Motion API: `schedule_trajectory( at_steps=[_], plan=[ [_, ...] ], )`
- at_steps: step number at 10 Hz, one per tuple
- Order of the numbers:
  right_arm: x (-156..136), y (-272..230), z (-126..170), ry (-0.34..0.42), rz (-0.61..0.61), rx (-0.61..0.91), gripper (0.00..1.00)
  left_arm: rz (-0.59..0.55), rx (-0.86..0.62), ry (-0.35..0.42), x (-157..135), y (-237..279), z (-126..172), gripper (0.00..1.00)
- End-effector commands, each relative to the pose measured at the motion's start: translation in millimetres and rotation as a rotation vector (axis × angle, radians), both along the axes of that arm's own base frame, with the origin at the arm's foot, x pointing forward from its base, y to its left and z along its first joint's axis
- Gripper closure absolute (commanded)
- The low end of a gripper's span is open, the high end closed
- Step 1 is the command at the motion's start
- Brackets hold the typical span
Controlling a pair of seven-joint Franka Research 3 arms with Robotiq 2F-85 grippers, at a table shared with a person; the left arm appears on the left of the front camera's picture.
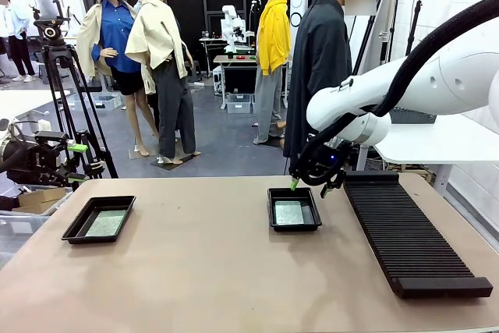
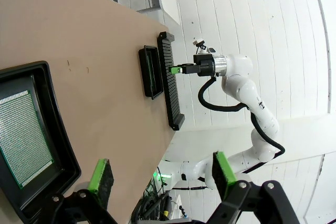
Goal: Inspect and transfer BCBs to ESD trays.
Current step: Pick up the ESD tray and place it on the left side of the table.
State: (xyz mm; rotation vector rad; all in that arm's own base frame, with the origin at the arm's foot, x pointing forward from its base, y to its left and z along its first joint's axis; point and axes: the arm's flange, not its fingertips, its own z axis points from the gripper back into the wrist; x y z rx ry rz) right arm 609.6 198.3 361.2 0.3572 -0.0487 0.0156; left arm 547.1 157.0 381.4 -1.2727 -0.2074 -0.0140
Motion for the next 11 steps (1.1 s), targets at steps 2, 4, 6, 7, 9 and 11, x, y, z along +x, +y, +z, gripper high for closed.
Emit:
schedule_trajectory(
  at_steps=[2, 4, 6, 7, 9, 11],
  plan=[
    [-20, -55, 50, -0.008, 0.027, 0.213, 0.00, 0.009, 0.007, 0.003, 1, -1, 2, 0.00],
    [-34, -114, 78, 0.005, 0.031, 0.370, 0.00, 0.009, 0.007, 0.003, 1, -1, 2, 0.00],
    [-52, -172, 97, -0.036, 0.010, 0.524, 0.00, 0.009, 0.007, 0.003, 1, -1, 2, 0.00],
    [-60, -199, 104, -0.044, -0.007, 0.599, 0.00, 0.009, 0.007, 0.003, 1, -1, 2, 0.00],
    [-69, -253, 104, -0.013, -0.037, 0.745, 0.00, 0.009, 0.007, 0.003, 1, -1, 2, 0.00],
    [-77, -296, 90, 0.014, -0.040, 0.887, 0.00, 0.009, 0.007, 0.003, 1, -1, 2, 0.00]
  ],
)
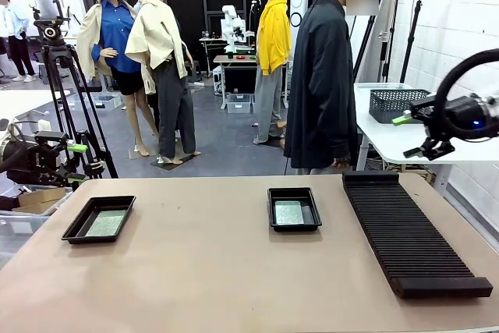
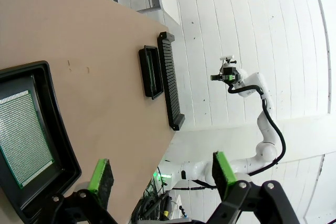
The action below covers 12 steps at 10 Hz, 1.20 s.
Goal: Inspect and transfer BCBs to ESD trays.
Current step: Pick up the ESD tray and place it on the left side of the table.
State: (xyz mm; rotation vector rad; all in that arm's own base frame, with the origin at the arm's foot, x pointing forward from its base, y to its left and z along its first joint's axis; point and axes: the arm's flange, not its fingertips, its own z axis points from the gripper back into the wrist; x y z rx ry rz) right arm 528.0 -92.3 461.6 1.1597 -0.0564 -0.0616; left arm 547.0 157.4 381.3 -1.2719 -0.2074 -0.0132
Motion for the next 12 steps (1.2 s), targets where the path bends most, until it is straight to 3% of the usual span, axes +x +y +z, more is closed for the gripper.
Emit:
schedule_trajectory(
  at_steps=[1, 5, 6, 10, 12],
  plan=[
    [3, -23, -19, 0.013, 0.022, 0.136, 0.00, 0.008, 0.006, 0.002, 1, -2, 2, 0.00],
    [6, -38, -38, 0.039, 0.102, 0.212, 0.00, 0.008, 0.006, 0.002, 1, -2, 2, 0.00],
    [-5, -38, -40, 0.056, 0.045, 0.171, 0.00, 0.008, 0.006, 0.002, 1, -2, 2, 0.00],
    [-5, -38, -40, 0.056, 0.045, 0.171, 0.00, 0.000, 0.000, 0.000, 0, 0, 0, 0.00],
    [-5, -38, -40, 0.056, 0.045, 0.171, 0.00, -0.001, 0.041, 0.033, 10, -25, 25, 0.00]
  ],
)
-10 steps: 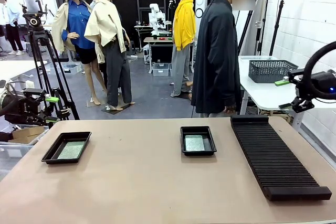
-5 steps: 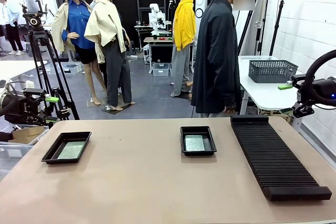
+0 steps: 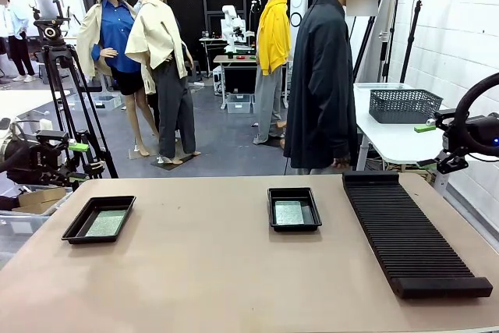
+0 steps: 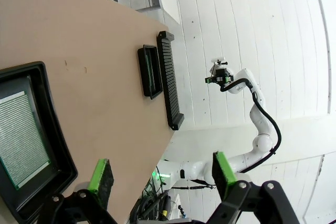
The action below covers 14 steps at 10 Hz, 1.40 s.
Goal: Inspect and transfer BCBs to ESD trays.
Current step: Pick up the ESD tray and place it on the left side of the table.
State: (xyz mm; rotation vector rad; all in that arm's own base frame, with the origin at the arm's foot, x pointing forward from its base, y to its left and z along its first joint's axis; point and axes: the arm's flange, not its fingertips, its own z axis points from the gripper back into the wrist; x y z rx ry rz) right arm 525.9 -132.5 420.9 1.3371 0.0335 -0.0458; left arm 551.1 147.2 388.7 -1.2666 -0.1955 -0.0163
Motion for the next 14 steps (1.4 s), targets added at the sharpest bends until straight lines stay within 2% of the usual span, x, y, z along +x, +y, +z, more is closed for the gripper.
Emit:
schedule_trajectory(
  at_steps=[1, 4, 6, 9, 10, 12, 14],
  plan=[
    [-3, 3, 1, 0.002, -0.015, -0.008, 0.00, 0.003, 0.063, 0.032, 11, -33, 32, 0.00],
    [-3, 3, 1, 0.002, -0.015, -0.008, 0.00, -0.017, 0.218, 0.065, 24, -106, 80, 0.00],
    [-3, 3, 1, 0.002, -0.015, -0.008, 0.00, -0.033, 0.337, 0.070, 32, -165, 98, 0.00],
    [-3, 3, 1, 0.002, -0.015, -0.008, 0.00, -0.074, 0.496, 0.063, 55, -253, 112, 0.00],
    [-3, 3, 1, 0.002, -0.015, -0.008, 0.00, -0.055, 0.520, 0.066, 65, -286, 117, 0.00],
    [-3, 3, 1, 0.002, -0.015, -0.008, 0.00, -0.023, 0.571, 0.104, 78, -338, 117, 0.00],
    [-3, 3, 1, 0.002, -0.015, -0.008, 0.00, -0.042, 0.633, 0.137, 85, -383, 107, 0.00]
  ],
)
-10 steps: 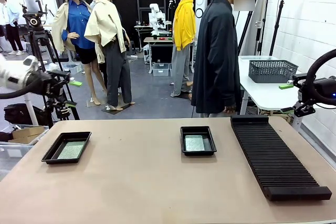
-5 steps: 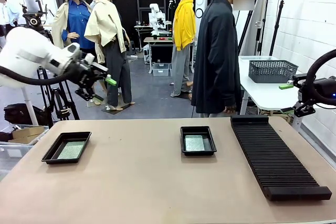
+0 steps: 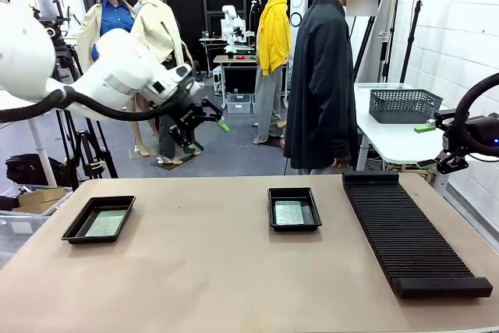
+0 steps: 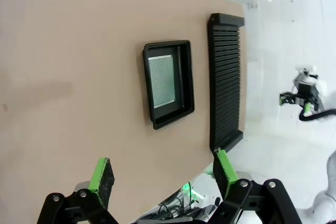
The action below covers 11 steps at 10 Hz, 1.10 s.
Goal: Inspect and transfer BCBs to ESD trays.
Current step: Pick up the ESD tray and place it on the left side of the table.
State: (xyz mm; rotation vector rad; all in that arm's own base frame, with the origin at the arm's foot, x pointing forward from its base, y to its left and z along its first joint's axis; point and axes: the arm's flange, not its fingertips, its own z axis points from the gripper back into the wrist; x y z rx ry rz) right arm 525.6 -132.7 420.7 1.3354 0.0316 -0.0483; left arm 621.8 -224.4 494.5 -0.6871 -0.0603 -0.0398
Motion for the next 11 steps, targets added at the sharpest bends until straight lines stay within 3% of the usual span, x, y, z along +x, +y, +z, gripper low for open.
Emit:
schedule_trajectory(
  at_steps=[1, 7, 11],
  plan=[
    [-3, 3, 1, 0.002, -0.012, -0.007, 0.00, 0.000, 0.081, 0.034, 17, -30, -5, 0.00],
    [-3, 3, 1, 0.002, -0.012, -0.007, 0.00, -0.004, 0.195, 0.049, 25, -122, -43, 0.00],
    [-3, 3, 1, 0.002, -0.012, -0.007, 0.00, 0.035, 0.246, -0.016, 17, -159, -84, 0.00]
  ],
)
